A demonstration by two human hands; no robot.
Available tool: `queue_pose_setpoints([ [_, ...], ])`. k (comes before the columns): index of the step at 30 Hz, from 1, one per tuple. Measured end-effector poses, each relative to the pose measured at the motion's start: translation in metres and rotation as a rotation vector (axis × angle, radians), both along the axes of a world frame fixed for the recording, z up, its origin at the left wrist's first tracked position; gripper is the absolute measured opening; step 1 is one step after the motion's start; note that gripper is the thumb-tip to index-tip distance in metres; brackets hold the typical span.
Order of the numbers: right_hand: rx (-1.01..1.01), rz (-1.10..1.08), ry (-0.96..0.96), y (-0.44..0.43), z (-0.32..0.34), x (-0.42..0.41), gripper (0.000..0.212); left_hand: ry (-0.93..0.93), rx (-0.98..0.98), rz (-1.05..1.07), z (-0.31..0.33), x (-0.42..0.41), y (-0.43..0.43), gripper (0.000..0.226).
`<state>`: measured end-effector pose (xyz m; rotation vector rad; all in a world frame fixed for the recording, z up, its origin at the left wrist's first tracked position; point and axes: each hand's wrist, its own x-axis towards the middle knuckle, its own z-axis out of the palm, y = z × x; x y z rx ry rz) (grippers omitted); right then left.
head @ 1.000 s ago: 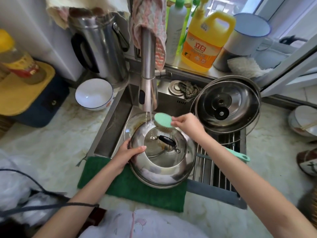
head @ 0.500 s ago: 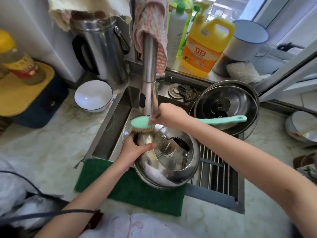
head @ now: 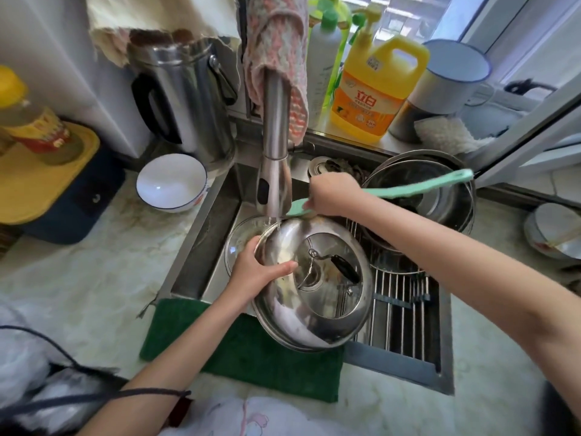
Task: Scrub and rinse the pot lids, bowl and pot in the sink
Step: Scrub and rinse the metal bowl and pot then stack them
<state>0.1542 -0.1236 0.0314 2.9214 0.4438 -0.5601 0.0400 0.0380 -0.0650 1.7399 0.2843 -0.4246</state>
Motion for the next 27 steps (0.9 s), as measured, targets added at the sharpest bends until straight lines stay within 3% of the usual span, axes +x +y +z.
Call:
queue_pose_setpoints([
  [4, 0.218, 0.082, 0.246, 0.015, -0.003, -0.016, 0.039, 0.068, -0.060, 0.020, -0.005, 0.001, 0.004, 0.070],
  [7, 0.083, -0.038, 0.085, 0.001, -0.003, 0.000, 0.042, 0.073, -0.035, -0.023, -0.005, 0.002, 0.005, 0.111],
  [8, 0.039, -0.073, 0.044, -0.005, -0.005, 0.004, 0.042, 0.074, -0.032, -0.015, -0.005, 0.002, 0.005, 0.113],
  [13, 0.230, 0.017, 0.212, 0.018, -0.019, -0.026, 0.043, 0.097, -0.060, 0.026, -0.012, 0.001, 0.006, 0.070],
  [18, 0.138, -0.251, -0.005, -0.012, -0.026, -0.013, 0.039, 0.091, -0.044, 0.000, -0.015, 0.000, 0.009, 0.101],
  [23, 0.398, -0.088, 0.153, -0.012, -0.036, -0.056, 0.033, 0.105, -0.048, 0.013, -0.021, -0.002, 0.015, 0.095],
  [27, 0.381, -0.393, -0.081, -0.035, -0.045, -0.045, 0.033, 0.138, -0.042, -0.018, -0.019, -0.001, 0.018, 0.111],
])
